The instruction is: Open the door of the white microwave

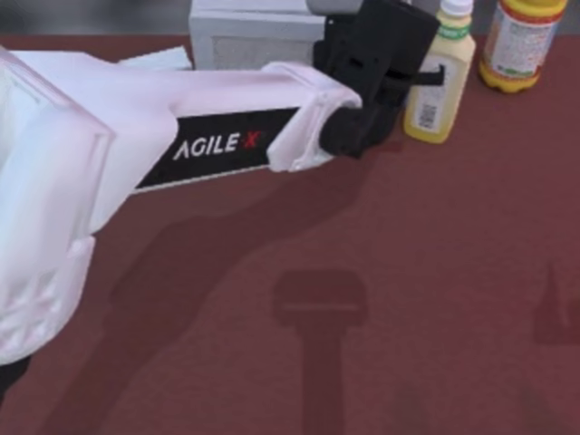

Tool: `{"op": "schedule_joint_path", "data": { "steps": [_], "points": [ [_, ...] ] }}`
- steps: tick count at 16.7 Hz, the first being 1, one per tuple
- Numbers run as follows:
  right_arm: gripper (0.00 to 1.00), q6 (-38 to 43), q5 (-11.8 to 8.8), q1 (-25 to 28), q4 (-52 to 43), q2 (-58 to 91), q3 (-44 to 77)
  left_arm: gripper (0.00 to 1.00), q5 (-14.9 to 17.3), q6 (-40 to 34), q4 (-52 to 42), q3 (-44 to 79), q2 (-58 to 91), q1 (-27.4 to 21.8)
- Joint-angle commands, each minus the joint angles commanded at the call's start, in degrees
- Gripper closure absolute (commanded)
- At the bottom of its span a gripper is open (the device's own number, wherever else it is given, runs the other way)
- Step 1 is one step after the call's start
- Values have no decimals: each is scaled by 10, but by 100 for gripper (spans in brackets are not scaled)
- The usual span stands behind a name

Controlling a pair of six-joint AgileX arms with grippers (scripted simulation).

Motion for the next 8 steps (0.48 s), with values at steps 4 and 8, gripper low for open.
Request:
{"op": "schedule_joint_path", "data": {
  "steps": [4, 8],
  "points": [
    [0, 0, 0, 0, 0, 0, 0, 100, 0, 0, 0, 0, 0, 0],
    [0, 0, 0, 0, 0, 0, 0, 100, 7, -5, -7, 7, 8, -6]
  ]
}}
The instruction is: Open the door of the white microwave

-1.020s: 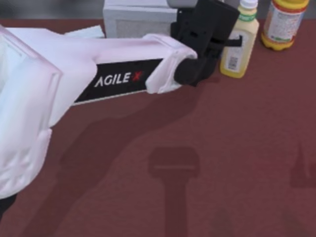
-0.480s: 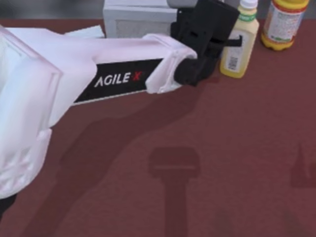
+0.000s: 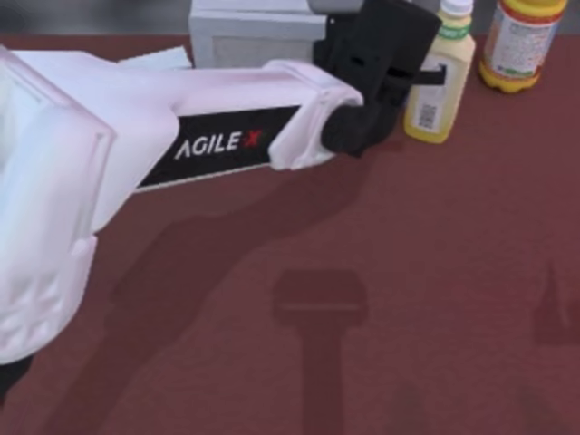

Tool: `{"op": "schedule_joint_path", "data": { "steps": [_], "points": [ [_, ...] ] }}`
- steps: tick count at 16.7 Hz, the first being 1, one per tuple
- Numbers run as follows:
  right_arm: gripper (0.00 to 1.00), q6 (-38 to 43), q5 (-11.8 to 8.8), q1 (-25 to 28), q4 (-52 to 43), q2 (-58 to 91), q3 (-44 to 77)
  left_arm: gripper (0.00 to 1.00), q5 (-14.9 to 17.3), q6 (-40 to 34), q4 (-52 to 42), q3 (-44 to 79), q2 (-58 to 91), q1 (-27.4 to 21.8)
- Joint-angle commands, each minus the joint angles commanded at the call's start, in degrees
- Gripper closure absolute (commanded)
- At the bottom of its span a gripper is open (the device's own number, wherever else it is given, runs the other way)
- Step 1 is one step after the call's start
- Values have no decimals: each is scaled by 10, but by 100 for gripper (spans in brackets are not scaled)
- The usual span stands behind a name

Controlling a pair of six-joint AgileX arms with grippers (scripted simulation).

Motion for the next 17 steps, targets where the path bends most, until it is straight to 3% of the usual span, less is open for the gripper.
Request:
{"op": "schedule_joint_path", "data": {
  "steps": [5, 14, 17],
  "points": [
    [0, 0, 0, 0, 0, 0, 0, 100, 28, -22, -121, 122, 58, 5],
    [0, 0, 0, 0, 0, 0, 0, 100, 133, -83, -581, 544, 216, 30],
    [0, 0, 0, 0, 0, 0, 0, 100, 165, -99, -693, 649, 251, 39]
  ]
}}
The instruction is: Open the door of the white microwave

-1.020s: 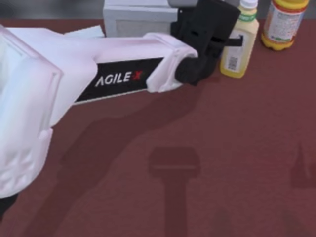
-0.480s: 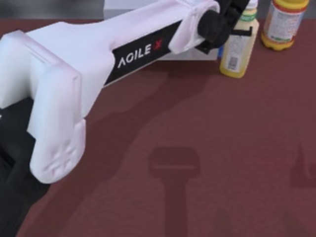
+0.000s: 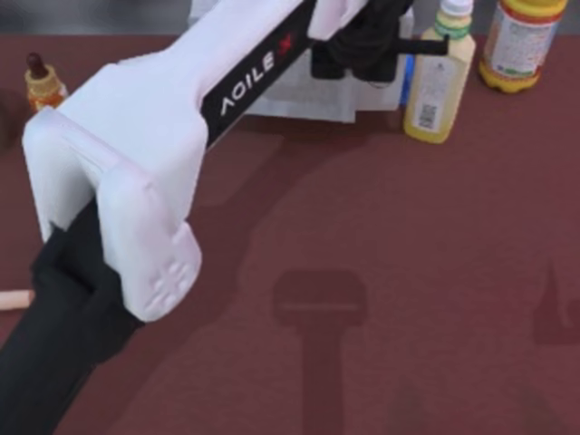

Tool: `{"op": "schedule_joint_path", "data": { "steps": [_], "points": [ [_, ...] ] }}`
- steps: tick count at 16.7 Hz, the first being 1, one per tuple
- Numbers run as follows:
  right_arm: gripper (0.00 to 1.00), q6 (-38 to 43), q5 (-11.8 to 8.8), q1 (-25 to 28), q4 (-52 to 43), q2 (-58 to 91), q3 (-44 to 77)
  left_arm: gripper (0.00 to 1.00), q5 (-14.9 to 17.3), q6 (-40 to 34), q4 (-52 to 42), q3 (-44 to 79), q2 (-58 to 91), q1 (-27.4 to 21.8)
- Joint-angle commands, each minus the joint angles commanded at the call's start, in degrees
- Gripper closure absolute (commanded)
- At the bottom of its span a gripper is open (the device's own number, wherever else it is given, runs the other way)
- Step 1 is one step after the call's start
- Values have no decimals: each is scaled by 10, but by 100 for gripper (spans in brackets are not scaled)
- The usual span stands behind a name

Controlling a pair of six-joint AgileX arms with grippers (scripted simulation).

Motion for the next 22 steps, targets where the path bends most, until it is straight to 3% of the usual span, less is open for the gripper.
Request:
{"op": "schedule_joint_path", "data": {
  "steps": [4, 22],
  "points": [
    [0, 0, 0, 0, 0, 0, 0, 100, 23, -10, -65, 63, 21, 7],
    [0, 0, 0, 0, 0, 0, 0, 100, 23, -10, -67, 64, 22, 7]
  ]
}}
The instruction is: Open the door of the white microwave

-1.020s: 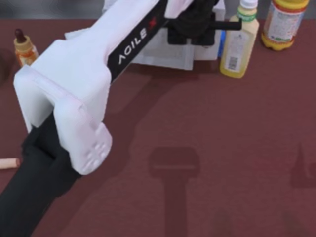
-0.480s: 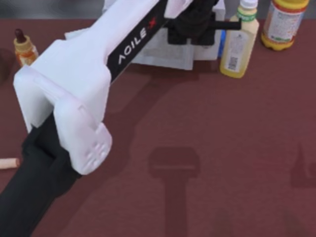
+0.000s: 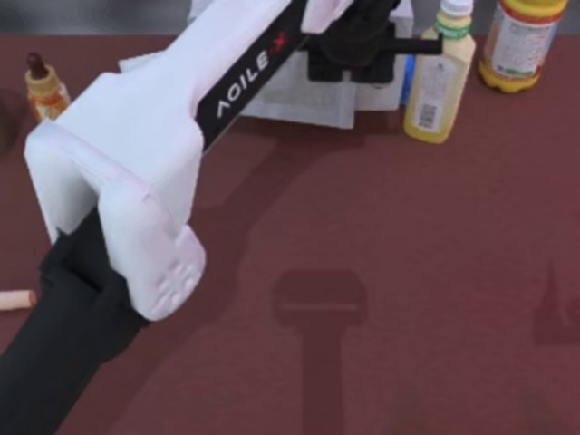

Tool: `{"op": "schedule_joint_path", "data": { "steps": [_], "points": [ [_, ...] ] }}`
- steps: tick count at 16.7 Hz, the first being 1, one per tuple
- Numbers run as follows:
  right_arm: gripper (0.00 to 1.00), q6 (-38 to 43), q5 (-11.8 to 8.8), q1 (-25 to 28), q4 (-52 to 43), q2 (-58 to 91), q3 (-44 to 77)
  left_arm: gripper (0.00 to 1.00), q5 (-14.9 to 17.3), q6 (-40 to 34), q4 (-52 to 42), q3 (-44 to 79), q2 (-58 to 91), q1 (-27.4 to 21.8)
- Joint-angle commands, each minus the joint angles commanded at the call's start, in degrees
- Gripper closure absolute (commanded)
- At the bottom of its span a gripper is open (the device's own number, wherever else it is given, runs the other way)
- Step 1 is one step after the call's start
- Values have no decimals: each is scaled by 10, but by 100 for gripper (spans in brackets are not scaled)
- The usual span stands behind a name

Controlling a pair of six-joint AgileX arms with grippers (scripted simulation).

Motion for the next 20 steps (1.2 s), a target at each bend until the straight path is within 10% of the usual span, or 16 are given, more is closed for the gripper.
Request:
{"op": "schedule_joint_path", "data": {
  "steps": [11, 20],
  "points": [
    [0, 0, 0, 0, 0, 0, 0, 100, 3, 3, 17, -23, -14, -4],
    [0, 0, 0, 0, 0, 0, 0, 100, 20, 48, 147, -286, -147, 3]
  ]
}}
